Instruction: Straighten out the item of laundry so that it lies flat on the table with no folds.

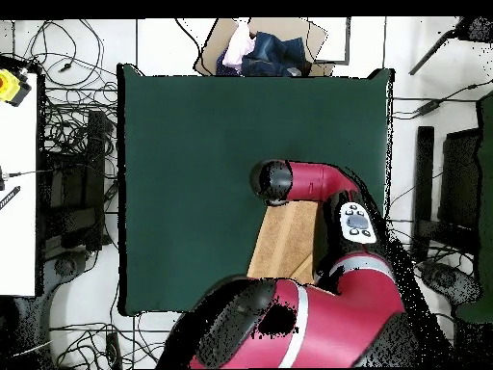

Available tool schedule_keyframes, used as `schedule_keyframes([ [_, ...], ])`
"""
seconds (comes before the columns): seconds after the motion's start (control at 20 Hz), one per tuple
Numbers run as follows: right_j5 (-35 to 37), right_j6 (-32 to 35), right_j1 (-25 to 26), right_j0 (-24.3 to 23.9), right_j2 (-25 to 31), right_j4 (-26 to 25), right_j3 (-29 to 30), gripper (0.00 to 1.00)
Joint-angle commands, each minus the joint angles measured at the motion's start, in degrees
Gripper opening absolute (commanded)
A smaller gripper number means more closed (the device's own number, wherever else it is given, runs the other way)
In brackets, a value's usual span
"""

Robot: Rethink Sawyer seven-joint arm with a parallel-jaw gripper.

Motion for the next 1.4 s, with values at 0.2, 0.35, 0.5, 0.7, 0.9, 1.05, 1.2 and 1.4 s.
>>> schedule_keyframes([
  [0.2,5.4,13.6,5.9,3.5,-6.0,2.4,-1.7,1.00],
  [0.35,10.9,11.9,4.0,4.1,-7.1,2.9,-1.2,1.00],
  [0.5,14.5,11.2,4.5,5.1,-8.5,3.0,-2.3,1.00],
  [0.7,15.4,12.1,8.1,6.4,-10.4,2.1,-4.6,1.00],
  [0.9,14.7,12.3,11.1,7.1,-12.0,1.1,-5.4,1.00],
  [1.05,13.4,12.5,12.8,7.2,-12.2,1.2,-5.9,1.00],
  [1.2,13.2,13.3,16.0,7.6,-12.6,1.7,-9.1,1.00],
  [1.4,9.3,14.7,18.2,8.0,-13.1,2.0,-10.9,0.00],
])
